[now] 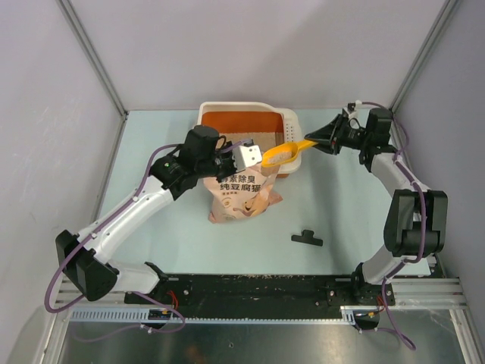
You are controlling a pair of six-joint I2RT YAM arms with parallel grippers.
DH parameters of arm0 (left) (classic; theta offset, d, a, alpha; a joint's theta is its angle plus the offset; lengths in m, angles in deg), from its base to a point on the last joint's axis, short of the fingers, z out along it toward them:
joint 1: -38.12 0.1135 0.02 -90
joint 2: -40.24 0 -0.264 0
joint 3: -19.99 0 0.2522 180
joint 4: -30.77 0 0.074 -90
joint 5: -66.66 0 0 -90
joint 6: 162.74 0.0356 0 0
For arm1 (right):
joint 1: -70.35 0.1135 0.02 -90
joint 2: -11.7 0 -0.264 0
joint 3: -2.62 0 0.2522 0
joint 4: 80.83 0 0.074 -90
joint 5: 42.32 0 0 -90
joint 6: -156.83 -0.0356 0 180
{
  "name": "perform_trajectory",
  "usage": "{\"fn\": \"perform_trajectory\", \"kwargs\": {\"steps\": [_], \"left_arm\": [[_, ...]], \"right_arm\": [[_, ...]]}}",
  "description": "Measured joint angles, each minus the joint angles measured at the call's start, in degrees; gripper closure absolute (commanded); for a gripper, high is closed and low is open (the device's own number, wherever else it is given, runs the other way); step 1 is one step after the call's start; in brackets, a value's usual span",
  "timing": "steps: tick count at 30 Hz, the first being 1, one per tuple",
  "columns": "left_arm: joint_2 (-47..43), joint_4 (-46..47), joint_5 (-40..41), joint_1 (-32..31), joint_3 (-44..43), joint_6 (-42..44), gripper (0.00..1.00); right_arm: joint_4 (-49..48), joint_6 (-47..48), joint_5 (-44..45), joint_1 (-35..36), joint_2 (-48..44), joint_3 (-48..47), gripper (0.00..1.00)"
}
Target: Fill the litter box with clean litter
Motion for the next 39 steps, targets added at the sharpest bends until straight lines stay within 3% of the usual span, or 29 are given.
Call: {"fn": "perform_trajectory", "kwargs": {"steps": [10, 18, 23, 30, 39], "left_arm": [[-0.42, -0.07, 0.02, 0.0, 0.5, 1.2, 1.0], [-1.11, 0.33, -0.04, 0.0, 1.27, 1.2, 1.0], [-2.64, 0.94, -0.11, -0.09, 2.8, 1.25, 1.0], [-6.05, 1.81, -0.31, -0.26, 6.1, 1.86, 1.0], [-6.82, 2.23, -0.83, -0.26, 7.02, 2.16, 1.0]], "right_arm": [[0.31, 0.87, 0.17, -2.32, 3.67, -11.93, 1.0], [8.26, 11.43, 10.58, -1.31, 11.67, -23.78, 1.0], [15.23, 20.65, 21.51, 1.73, 14.38, -29.14, 1.0], [16.83, 27.96, 33.7, 9.09, 16.02, -33.94, 1.0], [15.8, 29.92, 37.62, 15.39, 17.92, -36.79, 1.0]]}}
